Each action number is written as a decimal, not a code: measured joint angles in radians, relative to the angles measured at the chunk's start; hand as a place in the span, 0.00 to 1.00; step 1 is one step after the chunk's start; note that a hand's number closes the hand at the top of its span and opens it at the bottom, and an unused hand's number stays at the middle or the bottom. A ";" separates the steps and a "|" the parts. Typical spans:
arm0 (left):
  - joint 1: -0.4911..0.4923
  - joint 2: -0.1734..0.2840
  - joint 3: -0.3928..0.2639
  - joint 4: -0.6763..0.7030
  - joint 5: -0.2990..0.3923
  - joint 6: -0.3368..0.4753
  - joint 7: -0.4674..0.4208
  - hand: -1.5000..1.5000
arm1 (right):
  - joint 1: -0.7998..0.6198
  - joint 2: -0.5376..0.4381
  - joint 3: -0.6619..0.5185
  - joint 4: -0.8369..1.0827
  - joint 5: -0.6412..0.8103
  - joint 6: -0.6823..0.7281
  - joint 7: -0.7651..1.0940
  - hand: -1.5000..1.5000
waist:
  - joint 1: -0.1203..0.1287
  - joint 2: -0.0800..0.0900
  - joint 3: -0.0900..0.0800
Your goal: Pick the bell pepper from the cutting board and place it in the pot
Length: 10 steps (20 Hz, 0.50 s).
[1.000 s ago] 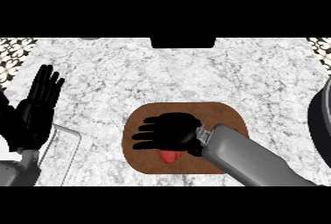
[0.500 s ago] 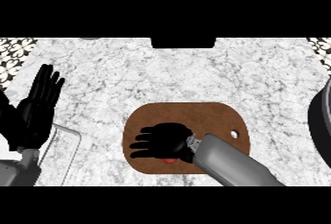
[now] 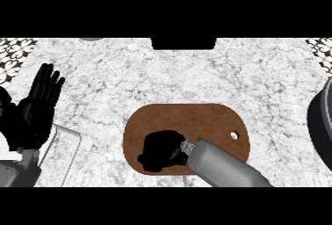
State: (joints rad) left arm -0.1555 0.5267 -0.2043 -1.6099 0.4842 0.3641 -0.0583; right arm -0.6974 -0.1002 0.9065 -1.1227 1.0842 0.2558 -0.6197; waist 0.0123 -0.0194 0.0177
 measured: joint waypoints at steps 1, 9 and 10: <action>0.000 0.000 0.000 -0.001 -0.002 0.001 0.002 0.50 | 0.006 0.005 0.000 0.000 0.011 -0.010 -0.005 1.00 | -0.001 -0.001 0.000; 0.010 0.000 0.008 0.003 0.002 -0.004 -0.009 0.50 | 0.068 -0.007 -0.038 -0.096 0.076 -0.073 0.003 1.00 | -0.010 -0.001 0.003; 0.016 0.001 0.010 -0.002 0.002 0.000 -0.010 0.50 | 0.080 -0.002 -0.057 -0.110 0.076 -0.073 0.034 1.00 | -0.014 -0.001 0.003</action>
State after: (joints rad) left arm -0.1394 0.5278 -0.1941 -1.6122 0.4863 0.3638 -0.0681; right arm -0.6177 -0.1019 0.8495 -1.2324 1.1606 0.1823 -0.5855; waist -0.0015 -0.0201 0.0203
